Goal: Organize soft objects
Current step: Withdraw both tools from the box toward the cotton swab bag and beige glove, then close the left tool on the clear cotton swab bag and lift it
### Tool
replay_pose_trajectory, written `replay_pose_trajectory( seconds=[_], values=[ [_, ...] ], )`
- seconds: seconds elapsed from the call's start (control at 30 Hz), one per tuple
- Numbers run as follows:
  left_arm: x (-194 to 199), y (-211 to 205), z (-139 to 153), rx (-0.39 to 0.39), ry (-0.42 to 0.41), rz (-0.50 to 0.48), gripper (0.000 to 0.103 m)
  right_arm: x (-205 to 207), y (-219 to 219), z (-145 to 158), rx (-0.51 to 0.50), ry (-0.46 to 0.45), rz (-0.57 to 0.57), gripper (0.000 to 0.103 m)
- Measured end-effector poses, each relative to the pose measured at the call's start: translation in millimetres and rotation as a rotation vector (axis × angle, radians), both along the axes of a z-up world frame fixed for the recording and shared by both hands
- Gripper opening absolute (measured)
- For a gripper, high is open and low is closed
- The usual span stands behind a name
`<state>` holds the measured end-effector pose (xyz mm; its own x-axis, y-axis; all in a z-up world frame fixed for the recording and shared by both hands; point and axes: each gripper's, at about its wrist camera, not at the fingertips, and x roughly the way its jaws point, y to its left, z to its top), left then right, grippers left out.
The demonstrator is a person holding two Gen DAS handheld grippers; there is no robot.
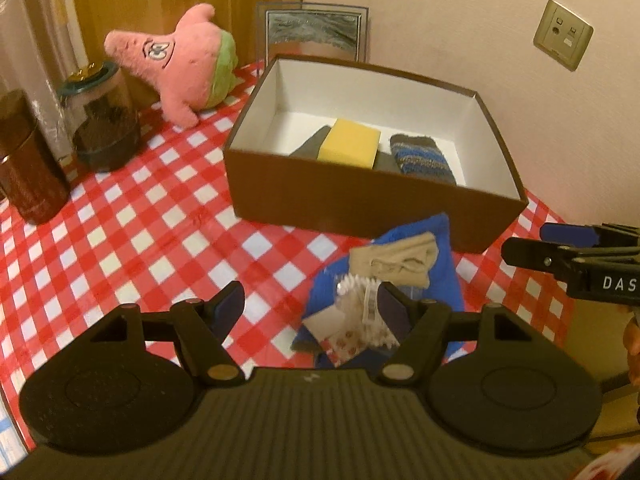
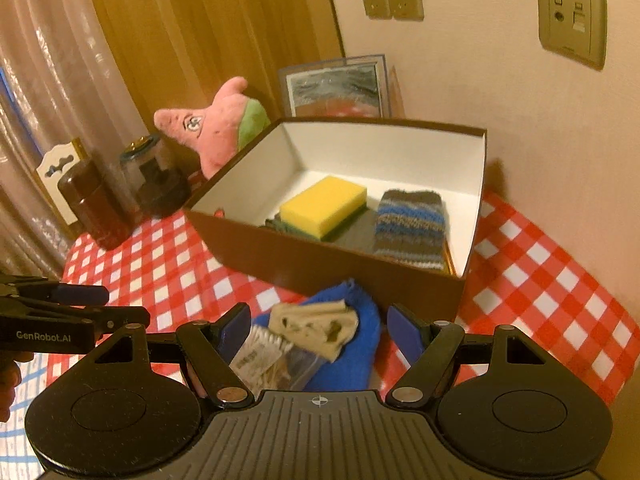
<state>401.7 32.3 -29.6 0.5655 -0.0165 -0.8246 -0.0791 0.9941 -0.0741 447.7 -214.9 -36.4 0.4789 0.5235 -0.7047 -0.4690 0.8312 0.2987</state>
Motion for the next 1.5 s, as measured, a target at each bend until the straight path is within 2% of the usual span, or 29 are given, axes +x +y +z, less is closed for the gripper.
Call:
replay_pose_trajectory(
  seconds=[0.47,0.73,1.03,1.27,1.5],
  values=[
    [-30,4,-31,-0.035,0.072,0.031,0.071,-30,13,-32,-0.034,0.091,0.066,0.075],
    [-35,5,-44,-0.042,0.096,0.043,0.071,-35,23,-47,-0.060,0.110,0.094,0.075],
    [-23,-12,-55,-0.056,0.076,0.002,0.071,-31,20,-64,-0.096,0.123,0.084,0.075],
    [-4,-32,-71,-0.070,0.057,-0.045,0.071,-22,9,-75,-0.099,0.132,0.049,0.075],
    [22,-48,-93,-0.058,0.071,-0.073,0.071,-11,-5,-84,-0.096,0.153,0.003,0.075]
  ],
)
